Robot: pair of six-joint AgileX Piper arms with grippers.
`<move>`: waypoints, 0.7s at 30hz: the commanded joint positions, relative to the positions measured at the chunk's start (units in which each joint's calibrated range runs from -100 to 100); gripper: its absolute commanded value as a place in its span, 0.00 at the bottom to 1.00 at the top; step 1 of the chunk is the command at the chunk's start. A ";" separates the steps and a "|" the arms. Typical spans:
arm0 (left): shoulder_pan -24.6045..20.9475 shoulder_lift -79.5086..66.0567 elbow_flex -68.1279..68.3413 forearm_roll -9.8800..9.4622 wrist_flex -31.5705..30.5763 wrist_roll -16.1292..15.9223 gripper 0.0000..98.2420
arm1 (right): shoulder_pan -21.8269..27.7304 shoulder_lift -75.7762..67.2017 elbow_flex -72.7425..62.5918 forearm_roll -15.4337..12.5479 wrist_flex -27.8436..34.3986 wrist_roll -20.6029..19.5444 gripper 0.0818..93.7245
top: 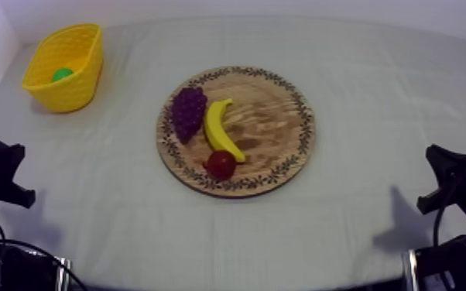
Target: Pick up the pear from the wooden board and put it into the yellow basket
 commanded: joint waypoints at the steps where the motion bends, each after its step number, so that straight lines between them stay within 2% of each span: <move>1: -0.17 -4.80 5.16 0.44 -1.16 -2.54 0.03 | 0.00 -0.04 -0.05 0.01 0.02 -0.02 0.00; 5: -0.27 -9.61 8.87 1.17 -2.80 -3.69 0.03 | -0.05 -0.04 -0.05 0.01 0.02 -0.03 0.00; 8: 0.06 -12.83 9.77 0.98 -2.94 -1.80 0.01 | -0.07 -0.04 -0.05 0.01 0.02 -0.02 0.00; 12: 0.48 -16.40 10.65 0.52 -3.45 4.46 0.00 | -0.06 -0.04 -0.05 0.01 0.02 -0.02 0.00; 18: 0.56 -17.38 10.95 0.23 -3.69 17.95 0.00 | -0.08 -0.04 -0.05 0.01 0.02 -0.02 0.00; 21: 0.57 -17.47 10.98 0.20 -3.71 21.90 0.00 | -0.08 -0.04 -0.05 0.01 0.02 -0.04 0.00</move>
